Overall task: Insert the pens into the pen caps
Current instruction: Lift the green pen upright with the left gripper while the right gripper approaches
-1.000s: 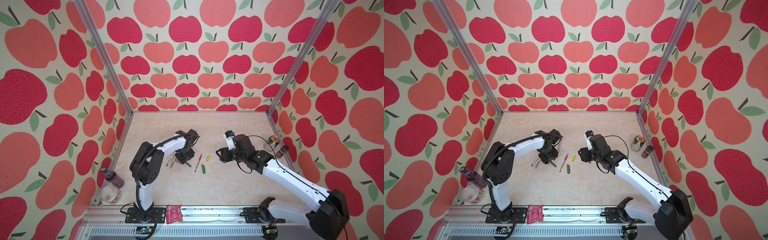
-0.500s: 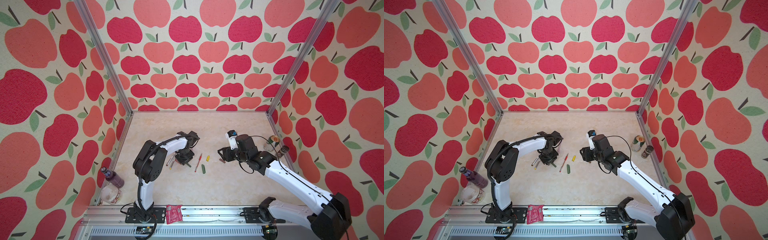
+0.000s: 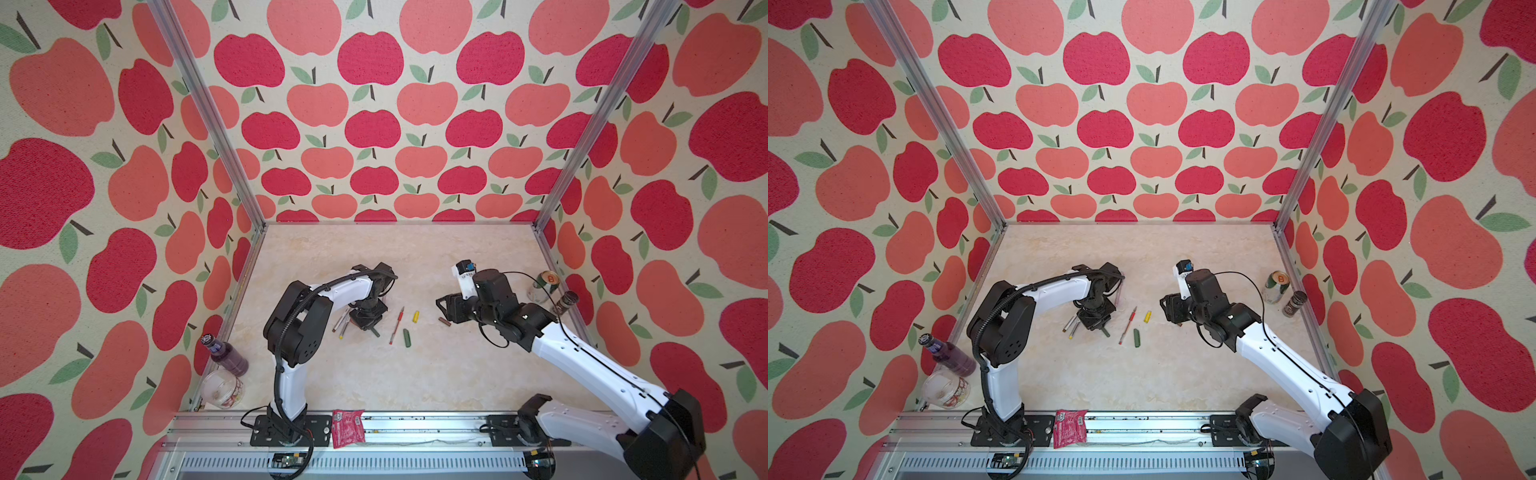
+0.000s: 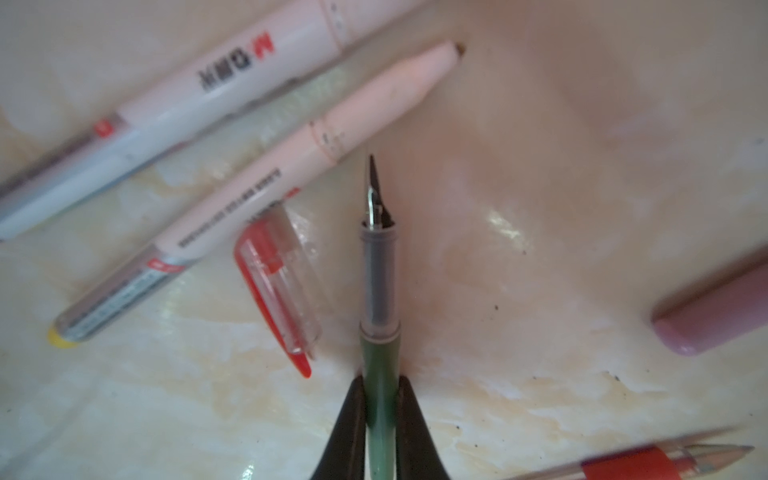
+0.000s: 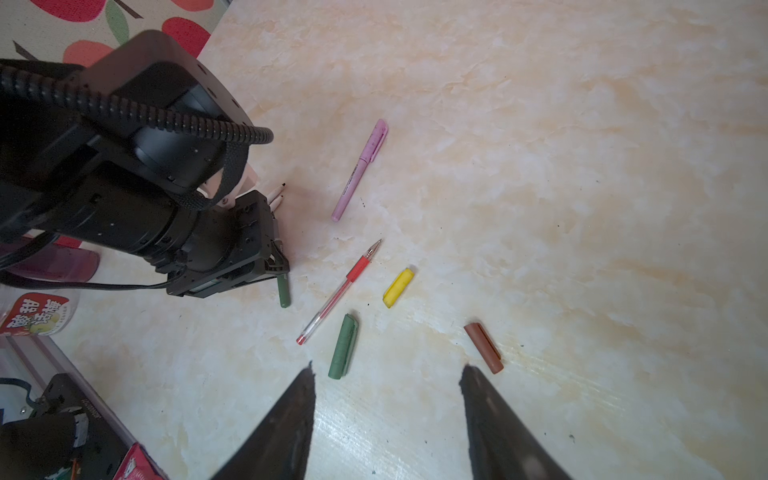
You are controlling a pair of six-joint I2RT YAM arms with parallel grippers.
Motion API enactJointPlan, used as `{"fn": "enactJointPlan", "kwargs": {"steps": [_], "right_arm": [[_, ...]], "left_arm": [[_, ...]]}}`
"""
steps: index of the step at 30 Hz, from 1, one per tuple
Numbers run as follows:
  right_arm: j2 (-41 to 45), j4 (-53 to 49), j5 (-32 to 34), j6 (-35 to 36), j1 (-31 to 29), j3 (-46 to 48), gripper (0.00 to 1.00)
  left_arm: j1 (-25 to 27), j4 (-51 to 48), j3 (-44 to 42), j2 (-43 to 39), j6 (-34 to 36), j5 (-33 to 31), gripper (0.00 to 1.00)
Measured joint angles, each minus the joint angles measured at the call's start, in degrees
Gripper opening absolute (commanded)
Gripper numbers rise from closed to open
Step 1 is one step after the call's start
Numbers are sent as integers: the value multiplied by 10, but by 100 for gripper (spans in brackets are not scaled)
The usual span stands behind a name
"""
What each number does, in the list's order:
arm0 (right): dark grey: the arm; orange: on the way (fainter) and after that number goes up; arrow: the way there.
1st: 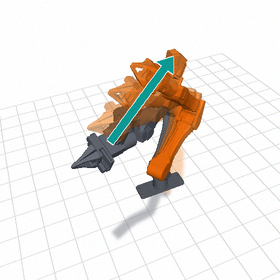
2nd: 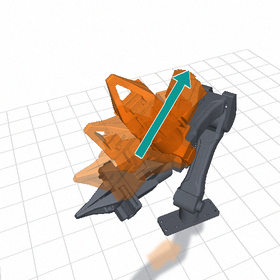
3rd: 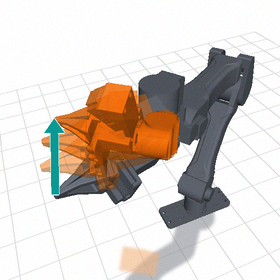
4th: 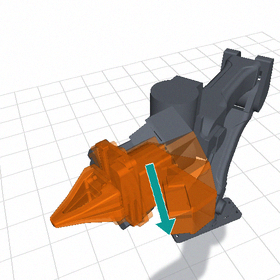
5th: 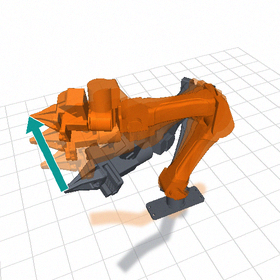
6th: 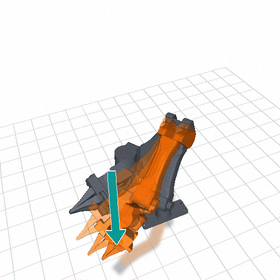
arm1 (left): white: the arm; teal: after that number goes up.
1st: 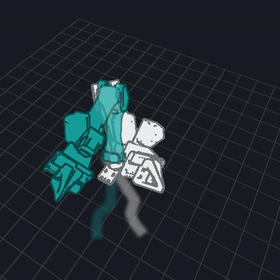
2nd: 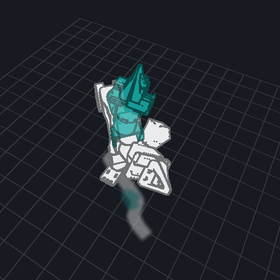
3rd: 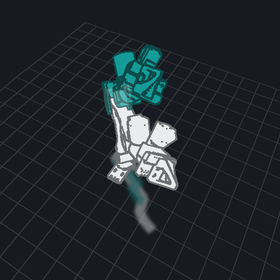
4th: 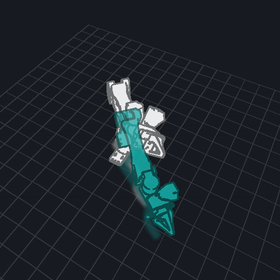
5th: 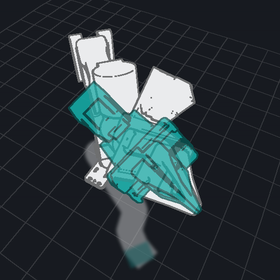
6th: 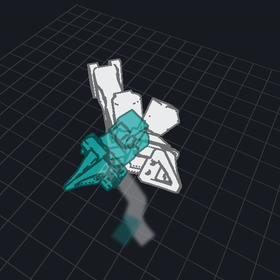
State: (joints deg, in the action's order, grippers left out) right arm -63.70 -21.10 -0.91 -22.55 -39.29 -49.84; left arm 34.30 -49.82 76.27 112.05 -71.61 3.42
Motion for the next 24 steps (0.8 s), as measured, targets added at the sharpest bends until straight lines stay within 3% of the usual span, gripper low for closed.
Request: {"fn": "enactJointPlan", "kwargs": {"steps": [5,12,15,19,24], "right_arm": [[10,-1,3,-1,0,0,59],[17,-19,9,-1,9,-16,59],[21,-24,2,-2,18,-32,60],[38,-18,-43,-15,34,-44,61],[47,35,-134,-52,45,-44,62]], "left_arm": [[0,26,-20,-19,55,-12,8],[-3,115,-45,-109,260,3,7],[-12,170,-80,-186,355,55,7],[-31,265,-144,-278,451,171,10],[-33,377,-211,-325,506,330,10]]}}
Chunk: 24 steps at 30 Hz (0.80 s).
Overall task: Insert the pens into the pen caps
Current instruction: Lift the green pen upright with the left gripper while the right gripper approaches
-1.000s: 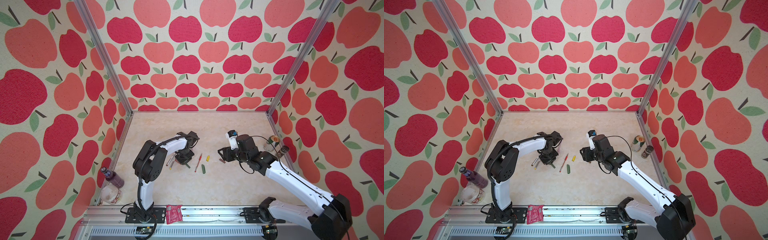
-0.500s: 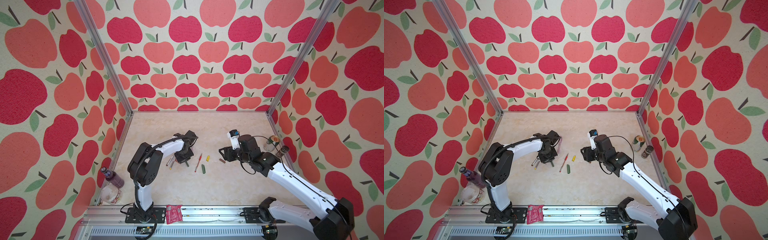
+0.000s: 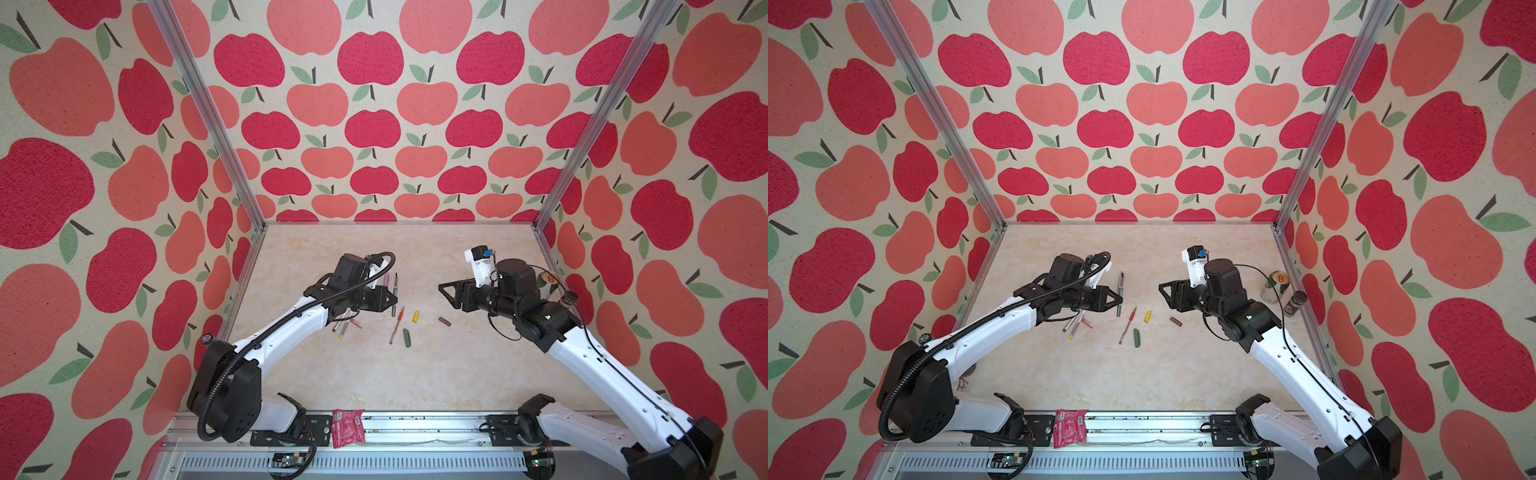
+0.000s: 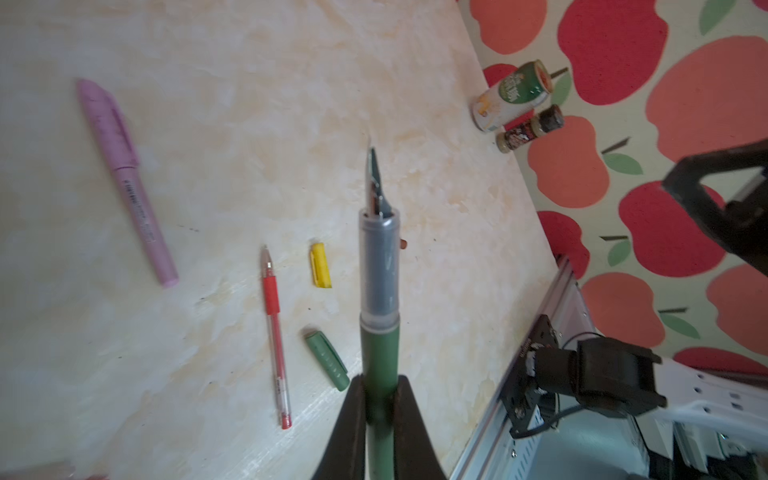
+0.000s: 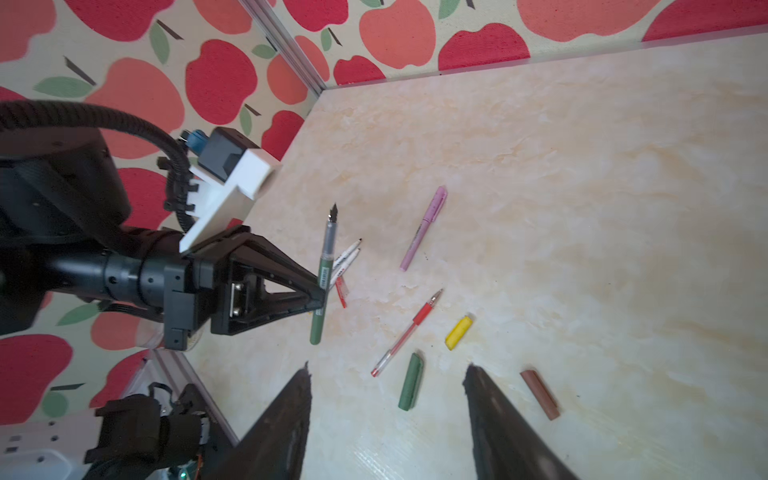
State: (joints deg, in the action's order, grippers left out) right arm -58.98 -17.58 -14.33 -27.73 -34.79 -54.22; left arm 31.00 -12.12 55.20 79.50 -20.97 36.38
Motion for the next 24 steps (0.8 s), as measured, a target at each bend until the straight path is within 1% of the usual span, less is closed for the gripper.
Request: {"fn": "enactJointPlan", "kwargs": {"steps": [1,4,7,13,15,18,24], "right_arm": [[-4,16,-21,-10,0,0,62],[-24,62,-67,-37,-1,4,62],[-50,86,-88,-52,-8,5,62],[-96,108,-102,-61,-30,5,62],[-105,111,-104,-63,-35,5,60],[-116,120,-105,-65,-39,5,53],[-121,136,-108,-73,-43,5,21]], "left_arm": [[1,24,-9,-1,2,32,10],[4,86,-29,-1,-4,99,10],[7,151,-42,0,-24,142,10],[20,235,-44,13,-56,186,9],[24,247,-44,21,-63,192,9],[26,252,-44,29,-67,196,9],[26,263,-43,31,-73,196,9]]}}
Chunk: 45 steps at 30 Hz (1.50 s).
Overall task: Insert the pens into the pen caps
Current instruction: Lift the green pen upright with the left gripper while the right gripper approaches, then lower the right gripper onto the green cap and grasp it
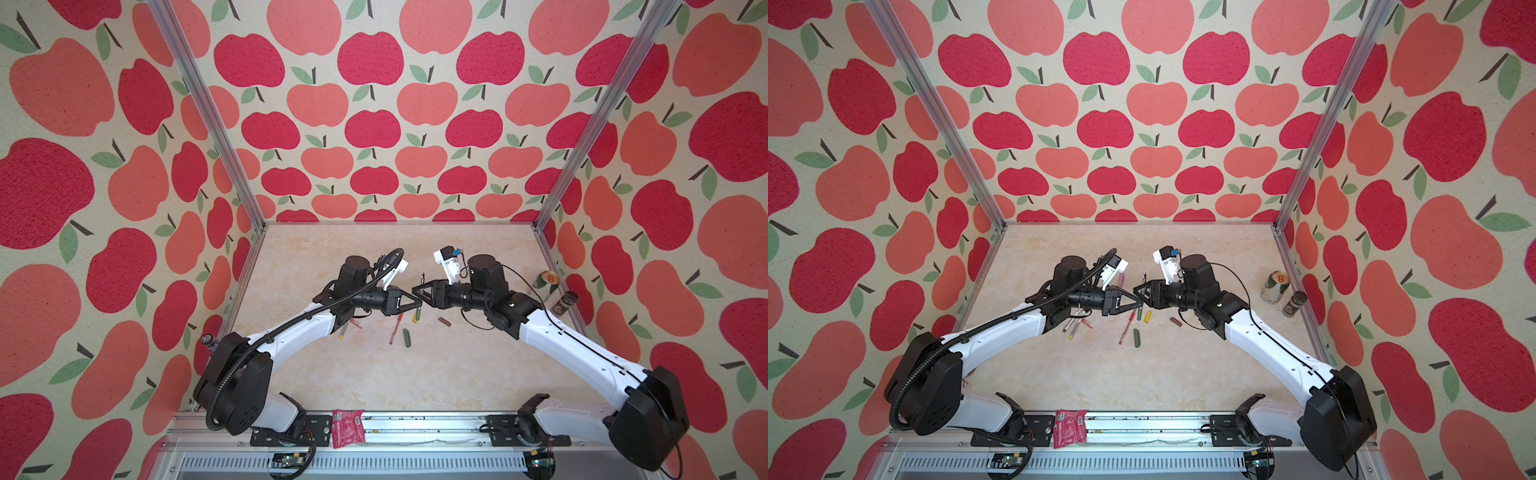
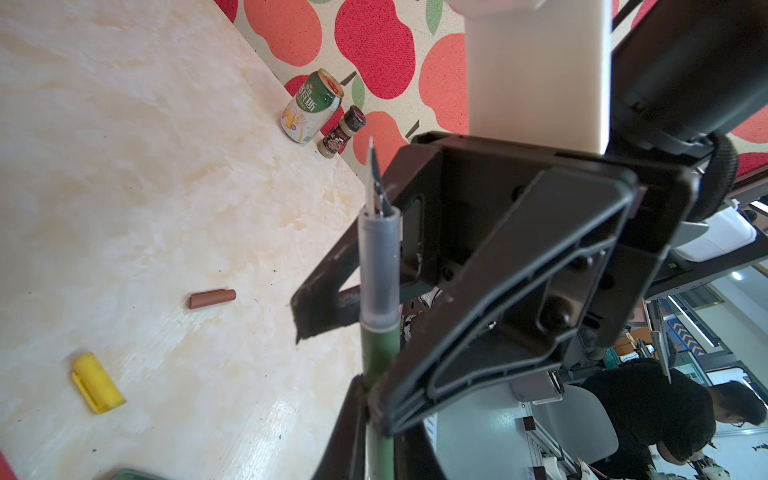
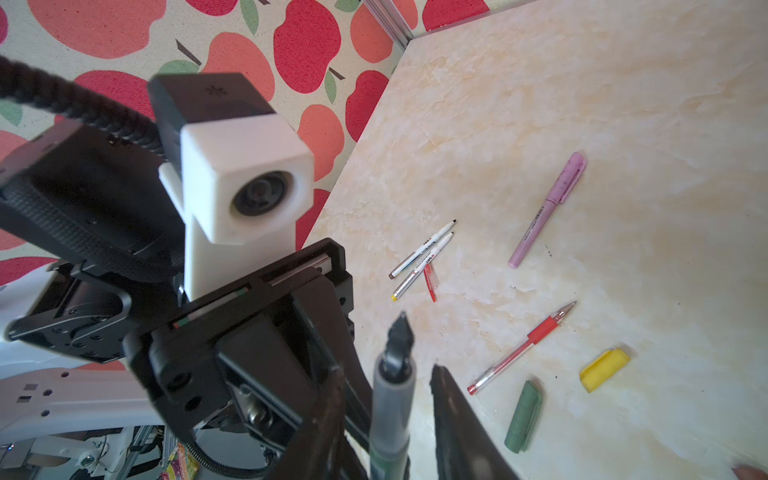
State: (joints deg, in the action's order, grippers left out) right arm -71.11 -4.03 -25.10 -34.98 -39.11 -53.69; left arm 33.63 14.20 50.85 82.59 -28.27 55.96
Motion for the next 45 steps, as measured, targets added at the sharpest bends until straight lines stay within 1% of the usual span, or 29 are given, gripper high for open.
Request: {"fn": "enactJointPlan", "kwargs": {"steps": [2,4,5,6,9,10,12,18,20,22,24,27,28,30,34,36,39,42,45], "right_arm": [[-1,3,0,-3,0,0,11],[-2,2,2,-5,1,0,6],[-2,2,4,-7,1,0,3],[-2,2,6,-7,1,0,1],[-2,3,7,-7,1,0,1],[-2,5,7,-7,0,0,1],[-2,10,7,-7,-1,0,1],[-2,24,7,-7,-2,0,1],[-2,26,7,-7,-2,0,1],[-2,27,8,-8,-2,0,2],[-2,28,10,-12,-1,0,4],[-2,26,14,-12,-1,1,10],[-2,26,15,-12,-1,1,14],[-2,26,16,-13,-1,1,29],[8,22,17,-10,-2,1,40],[24,13,22,-7,-1,1,42],[62,-21,47,1,0,1,41],[88,-77,91,14,-2,-4,41],[79,-132,142,28,-22,-7,41]], "left_arm": [[0,3,1,3,-5,0,9],[0,9,3,8,-8,1,10],[0,11,4,11,-9,3,11],[0,12,4,12,-10,3,17],[0,17,6,16,-15,3,30],[0,19,6,18,-17,1,33],[1,19,6,19,-23,-1,34],[1,29,6,19,-35,-2,25],[1,35,6,19,-39,-2,19],[3,42,6,19,-44,0,11],[3,48,6,21,-45,0,6],[3,54,6,26,-45,2,3],[3,54,6,26,-45,2,3],[3,54,6,26,-45,2,3],[-2,39,5,24,-41,-9,4],[-10,23,2,15,-35,-20,4],[-35,-26,-11,-24,-15,-40,5],[-66,-86,-18,-81,12,-63,6],[-92,-150,-18,-139,44,-97,6]]}}
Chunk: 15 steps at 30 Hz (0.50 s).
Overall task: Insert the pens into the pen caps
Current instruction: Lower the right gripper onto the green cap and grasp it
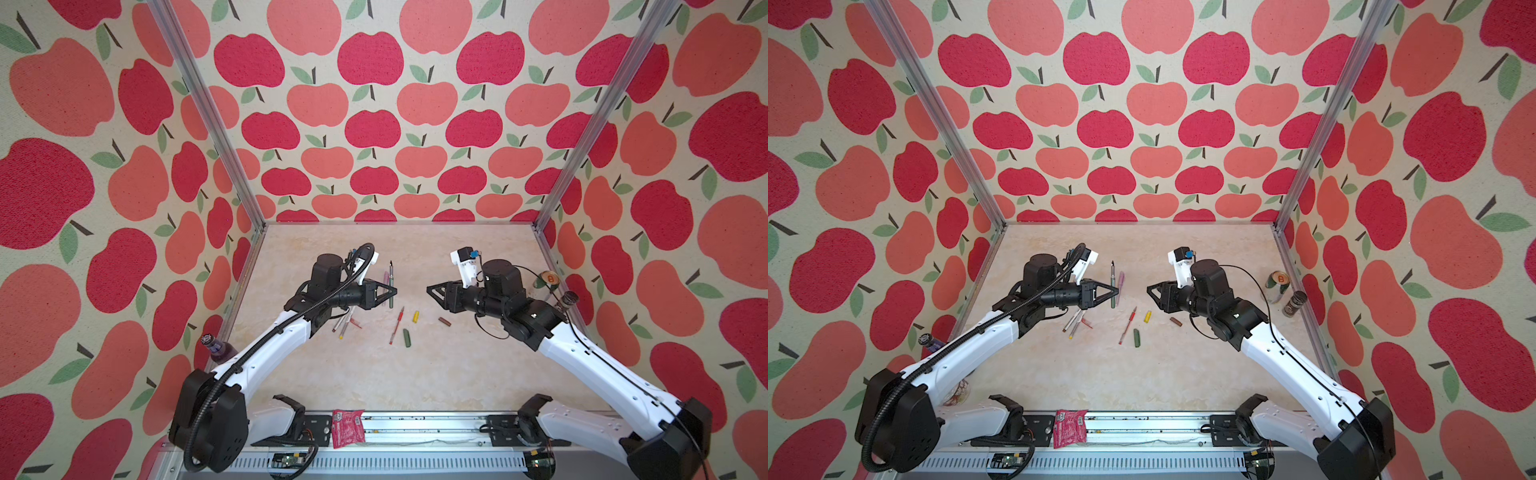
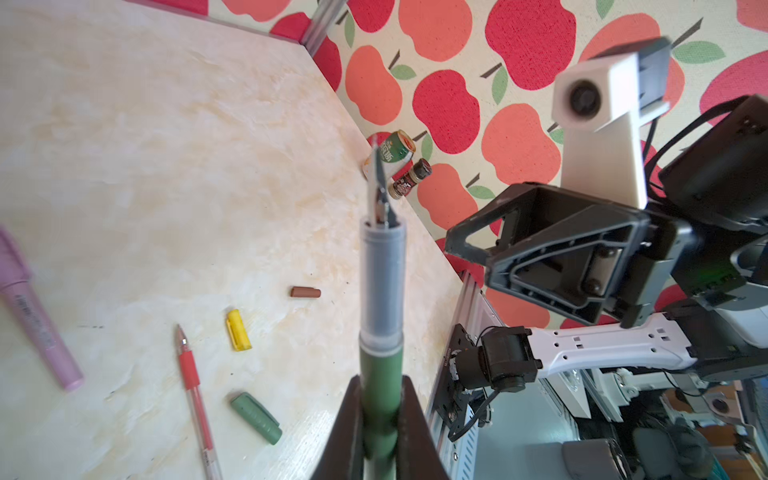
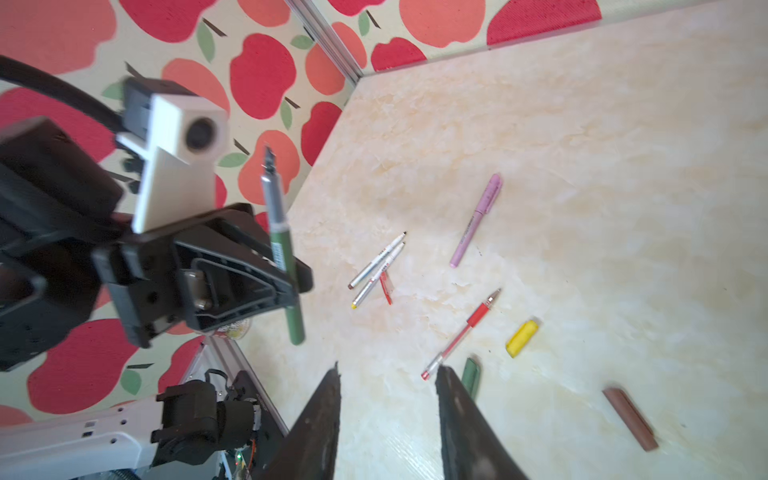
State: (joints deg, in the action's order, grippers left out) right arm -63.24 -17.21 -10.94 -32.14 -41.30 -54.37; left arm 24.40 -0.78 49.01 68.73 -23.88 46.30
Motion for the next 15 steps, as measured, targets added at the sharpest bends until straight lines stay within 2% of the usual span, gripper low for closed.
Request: {"fn": "enactJointPlan", "kwargs": {"steps": [7,15], "right_arm": [[-163,-108,103,28,-113,-45,43],[-342,-166,169,47,-184,-140,43]], "left_arm": [[-32,-115,-17,-77,26,-97,6],[-59,-147,-56,-111,24,-126,7]]}}
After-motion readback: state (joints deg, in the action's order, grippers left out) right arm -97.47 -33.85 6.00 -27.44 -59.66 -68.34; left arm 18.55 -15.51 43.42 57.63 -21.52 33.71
